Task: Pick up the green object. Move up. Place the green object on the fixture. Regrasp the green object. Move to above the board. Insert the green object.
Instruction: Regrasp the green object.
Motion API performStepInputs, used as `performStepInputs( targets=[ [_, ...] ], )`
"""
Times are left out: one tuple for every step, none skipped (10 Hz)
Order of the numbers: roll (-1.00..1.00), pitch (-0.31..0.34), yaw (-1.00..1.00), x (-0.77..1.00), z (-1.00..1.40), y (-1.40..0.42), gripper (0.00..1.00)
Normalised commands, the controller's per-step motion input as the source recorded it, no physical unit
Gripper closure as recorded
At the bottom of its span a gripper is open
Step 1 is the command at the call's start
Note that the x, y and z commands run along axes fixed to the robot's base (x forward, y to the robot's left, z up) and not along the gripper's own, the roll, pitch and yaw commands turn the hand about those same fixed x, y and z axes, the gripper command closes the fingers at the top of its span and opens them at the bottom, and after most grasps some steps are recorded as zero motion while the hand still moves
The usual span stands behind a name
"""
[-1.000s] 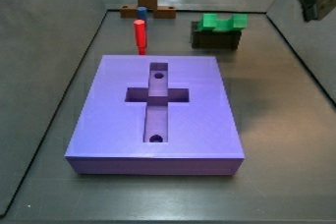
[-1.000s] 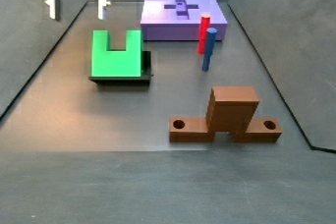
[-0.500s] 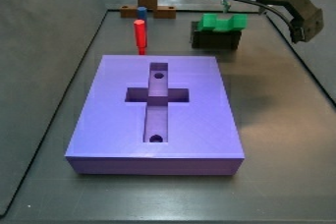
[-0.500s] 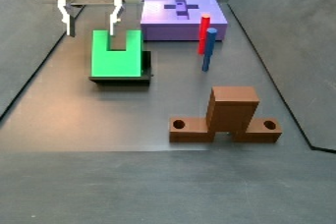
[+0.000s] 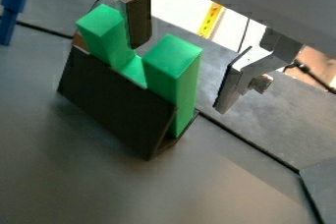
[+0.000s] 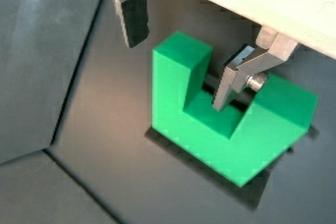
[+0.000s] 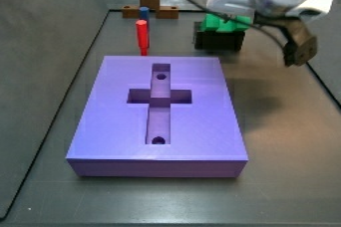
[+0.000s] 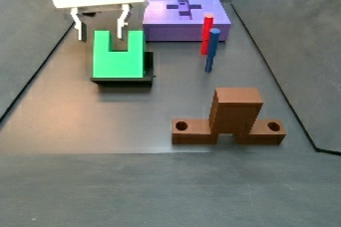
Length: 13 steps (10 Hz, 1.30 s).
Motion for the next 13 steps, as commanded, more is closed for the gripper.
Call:
performStepInputs(
  targets=[
    [0.85, 0.271, 0.23, 0.00, -0.12, 0.01, 0.00],
    [0.55, 0.054, 0.29, 0.00, -0.21, -0.03, 0.00],
    [0.10, 0.000, 0.25, 0.25, -0.27, -0.07, 0.00],
    [0.00, 0.000, 0.05, 0.50, -0.27, 0.00, 0.00],
    [-0.04, 0.000, 0.05, 0.33, -0.19, 0.08, 0.00],
    [0.00, 0.000, 0.13, 0.14, 0.00, 0.24, 0.00],
    [0.00, -0.011, 0.14, 0.16, 0.00, 0.25, 0.00],
    [0.00, -0.020, 0.11, 0.16, 0.08, 0.25, 0.00],
    [0.00, -0.063, 0.10, 0.00, -0.08, 0.04, 0.00],
    [0.00, 0.000, 0.01, 0.00, -0.10, 0.00, 0.00],
    [0.00, 0.000, 0.03, 0.00, -0.05, -0.09, 0.00],
    [0.04, 0.000, 0.01, 0.00, -0.10, -0.13, 0.00],
    [0.06, 0.000, 0.00, 0.01, -0.07, -0.20, 0.00]
  ],
)
